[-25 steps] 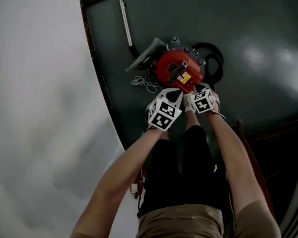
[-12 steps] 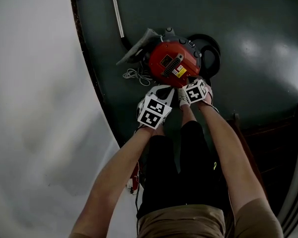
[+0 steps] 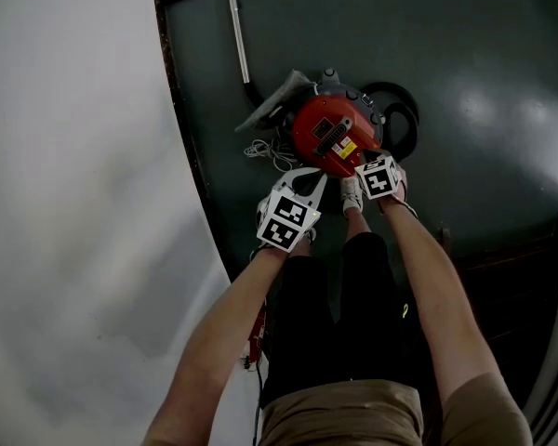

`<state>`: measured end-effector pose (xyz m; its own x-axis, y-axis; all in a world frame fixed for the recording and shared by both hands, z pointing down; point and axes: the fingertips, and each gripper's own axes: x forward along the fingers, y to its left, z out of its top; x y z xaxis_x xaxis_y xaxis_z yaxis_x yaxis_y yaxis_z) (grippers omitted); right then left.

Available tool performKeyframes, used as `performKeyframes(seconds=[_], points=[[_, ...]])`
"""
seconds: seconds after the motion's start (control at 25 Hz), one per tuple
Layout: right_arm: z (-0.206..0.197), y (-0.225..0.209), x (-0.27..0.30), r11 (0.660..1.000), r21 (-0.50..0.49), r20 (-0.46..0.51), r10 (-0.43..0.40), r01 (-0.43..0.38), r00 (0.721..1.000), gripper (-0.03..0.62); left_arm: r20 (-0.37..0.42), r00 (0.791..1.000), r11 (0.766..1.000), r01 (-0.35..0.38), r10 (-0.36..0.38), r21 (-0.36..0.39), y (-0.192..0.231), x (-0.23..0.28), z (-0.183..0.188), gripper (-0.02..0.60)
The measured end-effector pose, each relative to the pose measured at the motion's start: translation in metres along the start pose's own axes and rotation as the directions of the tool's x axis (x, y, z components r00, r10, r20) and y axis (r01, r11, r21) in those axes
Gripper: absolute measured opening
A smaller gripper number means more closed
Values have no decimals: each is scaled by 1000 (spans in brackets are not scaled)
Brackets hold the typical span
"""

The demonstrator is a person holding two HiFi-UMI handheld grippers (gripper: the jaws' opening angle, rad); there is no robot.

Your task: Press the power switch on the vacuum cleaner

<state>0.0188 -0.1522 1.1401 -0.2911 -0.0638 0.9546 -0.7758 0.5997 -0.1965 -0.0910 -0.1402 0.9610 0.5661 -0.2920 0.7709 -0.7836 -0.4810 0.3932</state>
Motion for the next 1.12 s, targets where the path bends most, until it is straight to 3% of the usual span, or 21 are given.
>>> performKeyframes(seconds=[0.16,0.28,0.6,0.76,0.84,0.96,1.12], points=[[44,-4,-77,997,-8,158,72,-72,985,8,70,997,997,-23,29,-79,-18,-41,33,3],[81,-6,-155,990,-41,274,139,-133,952,8,163,986,993,-27,45,-112,-35,-76,82,2],[128,20,-422,966,-36,570,229,-254,789,8,343,939,1000,10,-3,-20,-148,-213,197,3],[166,28,-541,975,-113,703,213,-189,679,8,463,886,992,-20,-39,121,-186,-282,265,3],[173,35,-591,974,-134,738,221,-183,637,8,505,861,987,-30,-56,160,-210,-311,286,3],[167,52,-644,963,-160,748,261,-216,610,8,554,828,989,6,-86,145,-245,-349,299,3],[163,69,-685,964,-174,777,261,-204,573,8,655,741,989,95,-146,113,-271,-399,314,3]])
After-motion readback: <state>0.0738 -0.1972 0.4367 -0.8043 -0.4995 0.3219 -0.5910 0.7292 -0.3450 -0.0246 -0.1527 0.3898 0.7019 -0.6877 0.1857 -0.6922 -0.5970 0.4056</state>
